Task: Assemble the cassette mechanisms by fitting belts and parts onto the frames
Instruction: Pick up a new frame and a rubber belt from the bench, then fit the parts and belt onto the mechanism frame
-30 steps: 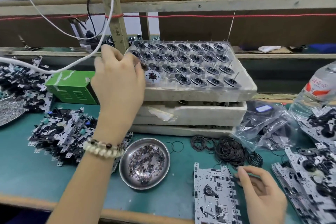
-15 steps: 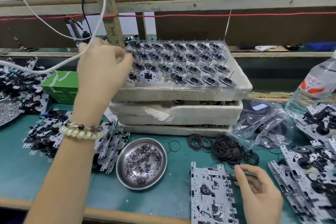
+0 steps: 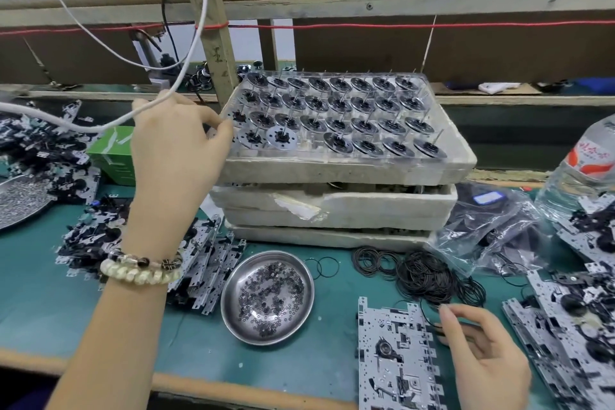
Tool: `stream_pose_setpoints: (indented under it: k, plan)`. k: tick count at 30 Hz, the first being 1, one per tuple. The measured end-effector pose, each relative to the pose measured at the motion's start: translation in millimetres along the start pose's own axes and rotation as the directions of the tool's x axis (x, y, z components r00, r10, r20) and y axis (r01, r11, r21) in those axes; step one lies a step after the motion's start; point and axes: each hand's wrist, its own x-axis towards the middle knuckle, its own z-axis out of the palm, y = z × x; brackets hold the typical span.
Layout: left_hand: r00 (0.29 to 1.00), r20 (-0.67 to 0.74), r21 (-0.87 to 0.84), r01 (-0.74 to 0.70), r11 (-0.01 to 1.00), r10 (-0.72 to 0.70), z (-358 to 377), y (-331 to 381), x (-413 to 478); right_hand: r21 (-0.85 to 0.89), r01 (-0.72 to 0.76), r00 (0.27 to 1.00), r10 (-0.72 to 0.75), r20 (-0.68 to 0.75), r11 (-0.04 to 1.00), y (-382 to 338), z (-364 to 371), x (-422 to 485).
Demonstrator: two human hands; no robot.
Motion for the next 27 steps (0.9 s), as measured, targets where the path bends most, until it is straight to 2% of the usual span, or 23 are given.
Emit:
stream_pose_setpoints:
  k: [10,18,27]
  plan:
    - [0.995,0.047,0.071,0.08,0.994,-0.084,6,8,-11,-0.002,-0.004,1.0,0.004,-0.015,1.0,1,1,0]
    - [0.989,-0.016,-0.012,0.148,0.989,-0.148,10,18,-10,0.014,-0.03,1.0,0.03,-0.006,0.999,-1,1,2]
    - [0.975,0.061,-0.052,0.218,0.974,-0.215,19,22,-7,0.021,-0.041,0.999,0.042,-0.018,0.999,-5,2,2]
